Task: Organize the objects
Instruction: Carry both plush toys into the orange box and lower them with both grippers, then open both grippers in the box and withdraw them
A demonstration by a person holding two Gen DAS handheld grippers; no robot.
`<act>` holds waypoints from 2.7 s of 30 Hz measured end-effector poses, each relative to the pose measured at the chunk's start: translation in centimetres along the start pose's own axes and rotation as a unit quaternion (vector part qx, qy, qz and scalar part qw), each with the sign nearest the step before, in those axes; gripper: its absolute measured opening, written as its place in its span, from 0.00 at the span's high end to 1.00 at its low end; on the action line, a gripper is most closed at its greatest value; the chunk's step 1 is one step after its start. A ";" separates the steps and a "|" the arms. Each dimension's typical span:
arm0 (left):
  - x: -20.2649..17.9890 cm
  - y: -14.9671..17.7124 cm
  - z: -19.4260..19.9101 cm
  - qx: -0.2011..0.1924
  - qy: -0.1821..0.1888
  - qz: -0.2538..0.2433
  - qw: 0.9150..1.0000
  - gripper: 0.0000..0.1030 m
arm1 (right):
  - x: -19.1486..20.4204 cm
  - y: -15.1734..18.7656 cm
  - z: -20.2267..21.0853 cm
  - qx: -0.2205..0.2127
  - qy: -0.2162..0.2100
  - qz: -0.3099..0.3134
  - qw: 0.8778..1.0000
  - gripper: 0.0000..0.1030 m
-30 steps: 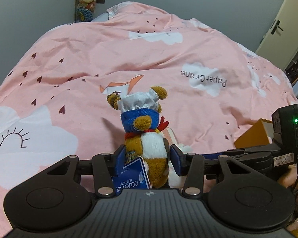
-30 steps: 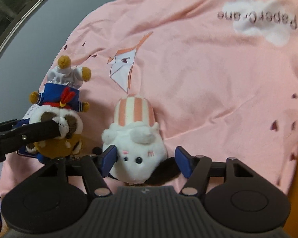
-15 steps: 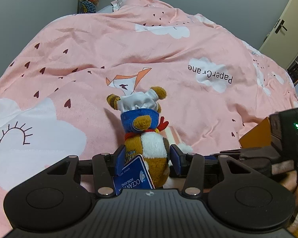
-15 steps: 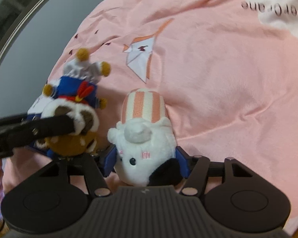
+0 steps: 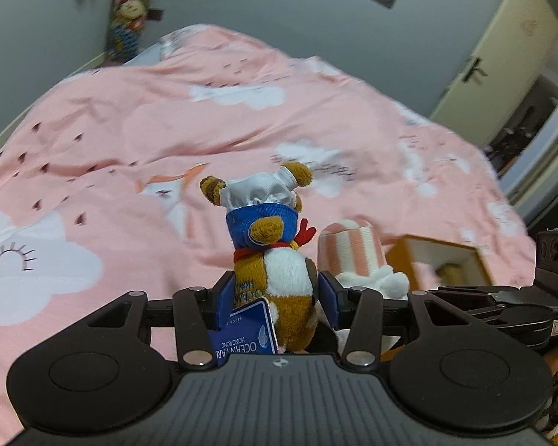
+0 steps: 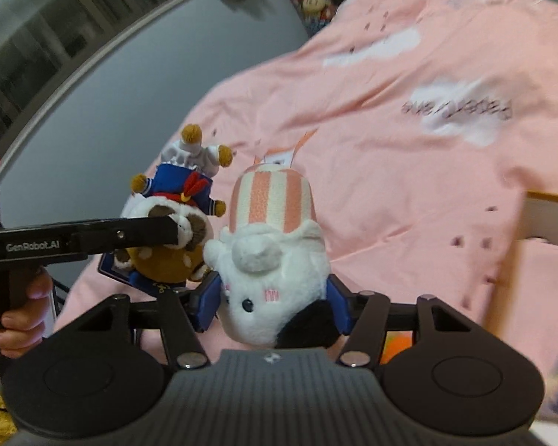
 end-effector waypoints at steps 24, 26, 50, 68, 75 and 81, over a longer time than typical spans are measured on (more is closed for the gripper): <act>-19.9 15.7 -6.0 0.131 0.087 -0.054 0.986 0.48 | -10.5 12.6 18.6 0.069 0.174 -0.077 0.979 0.41; -19.7 16.8 -6.8 0.142 0.072 -0.057 0.986 0.48 | -11.2 13.6 17.7 0.093 0.172 -0.074 0.978 0.41; -17.8 18.1 -9.0 0.162 0.007 -0.091 0.983 0.46 | -11.9 17.7 11.9 0.202 0.163 -0.055 0.964 0.40; -17.7 15.1 -6.7 0.103 0.066 -0.068 0.990 0.44 | -11.6 17.7 11.6 0.195 0.157 -0.052 0.967 0.44; -15.3 12.7 -5.9 0.080 0.064 -0.013 0.995 0.48 | -11.7 18.0 11.0 0.200 0.170 -0.012 0.965 0.50; -14.2 12.0 -5.9 0.079 0.062 0.002 0.995 0.49 | -11.3 17.7 10.3 0.194 0.143 -0.004 0.970 0.53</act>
Point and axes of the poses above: each gripper's, at about its wrist camera, not at the fingertips, and z roughly against the way its jaws point, x to its left, y to its underside, the point moved 9 cm from there along -z, roughly the way its jaws point, and after that the axes turned 9 degrees about z, right-handed, at the moved point
